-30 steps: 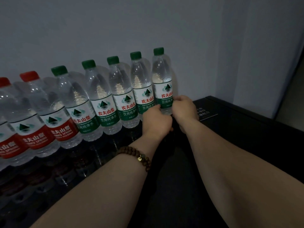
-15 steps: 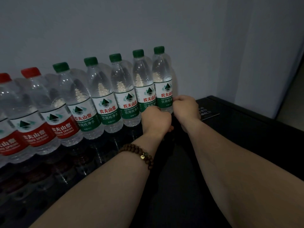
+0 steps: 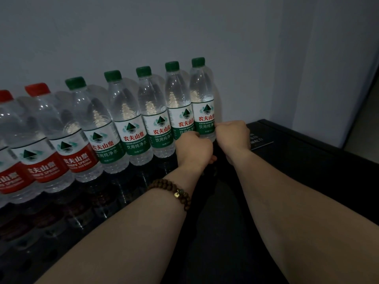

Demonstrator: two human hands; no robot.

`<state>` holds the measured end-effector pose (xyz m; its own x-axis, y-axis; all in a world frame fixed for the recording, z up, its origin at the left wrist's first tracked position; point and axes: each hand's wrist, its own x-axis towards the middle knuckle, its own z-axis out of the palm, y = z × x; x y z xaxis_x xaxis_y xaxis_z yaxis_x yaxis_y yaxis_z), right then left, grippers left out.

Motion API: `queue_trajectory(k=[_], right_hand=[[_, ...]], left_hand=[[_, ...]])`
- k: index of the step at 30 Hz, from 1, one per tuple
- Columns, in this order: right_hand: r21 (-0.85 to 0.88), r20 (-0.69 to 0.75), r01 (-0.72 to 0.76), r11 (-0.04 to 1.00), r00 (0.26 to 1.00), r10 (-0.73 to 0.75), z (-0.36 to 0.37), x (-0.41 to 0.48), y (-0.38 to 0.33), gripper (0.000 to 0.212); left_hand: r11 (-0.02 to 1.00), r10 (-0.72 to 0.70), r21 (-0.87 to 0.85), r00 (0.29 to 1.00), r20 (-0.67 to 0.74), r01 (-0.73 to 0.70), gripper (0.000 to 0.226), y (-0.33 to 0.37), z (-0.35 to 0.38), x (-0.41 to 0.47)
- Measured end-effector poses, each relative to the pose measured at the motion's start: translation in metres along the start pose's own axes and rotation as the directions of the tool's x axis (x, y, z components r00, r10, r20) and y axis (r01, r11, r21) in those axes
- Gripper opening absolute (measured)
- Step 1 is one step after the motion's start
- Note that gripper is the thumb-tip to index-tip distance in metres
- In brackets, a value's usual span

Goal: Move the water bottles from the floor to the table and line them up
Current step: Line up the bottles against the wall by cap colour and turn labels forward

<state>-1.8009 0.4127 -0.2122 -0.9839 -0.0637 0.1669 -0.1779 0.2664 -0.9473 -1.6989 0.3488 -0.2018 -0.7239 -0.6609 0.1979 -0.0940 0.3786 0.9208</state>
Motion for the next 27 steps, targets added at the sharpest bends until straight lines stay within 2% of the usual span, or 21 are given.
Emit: queue_trajectory(k=[14,18,21,24,27], right_hand=[[-0.023,-0.031,0.009,1.0,0.999,-0.01,0.001,-0.001,0.0,0.023],[-0.043,-0.018,0.073,0.996,0.997,-0.073,0.002,-0.005,0.0,0.018],[-0.018,0.008,0.13,0.991,0.992,-0.13,0.001,-0.012,-0.002,0.025],[0.0,0.005,0.117,0.993,0.993,-0.117,0.002,-0.01,-0.001,0.008],[0.001,0.002,0.108,0.994,0.994,-0.108,0.004,-0.007,0.001,0.021]], left_hand=[[0.999,-0.027,-0.021,0.999,-0.022,0.026,0.033,-0.003,0.002,0.004],[0.999,-0.045,-0.023,0.998,-0.05,0.044,0.026,-0.005,0.003,0.007],[0.997,-0.07,-0.043,0.995,-0.073,0.067,0.018,-0.006,0.004,0.011],[0.996,-0.079,-0.05,0.992,-0.098,0.074,0.015,-0.008,0.005,0.013],[0.996,-0.077,-0.053,0.991,-0.106,0.071,0.013,-0.008,0.006,0.013]])
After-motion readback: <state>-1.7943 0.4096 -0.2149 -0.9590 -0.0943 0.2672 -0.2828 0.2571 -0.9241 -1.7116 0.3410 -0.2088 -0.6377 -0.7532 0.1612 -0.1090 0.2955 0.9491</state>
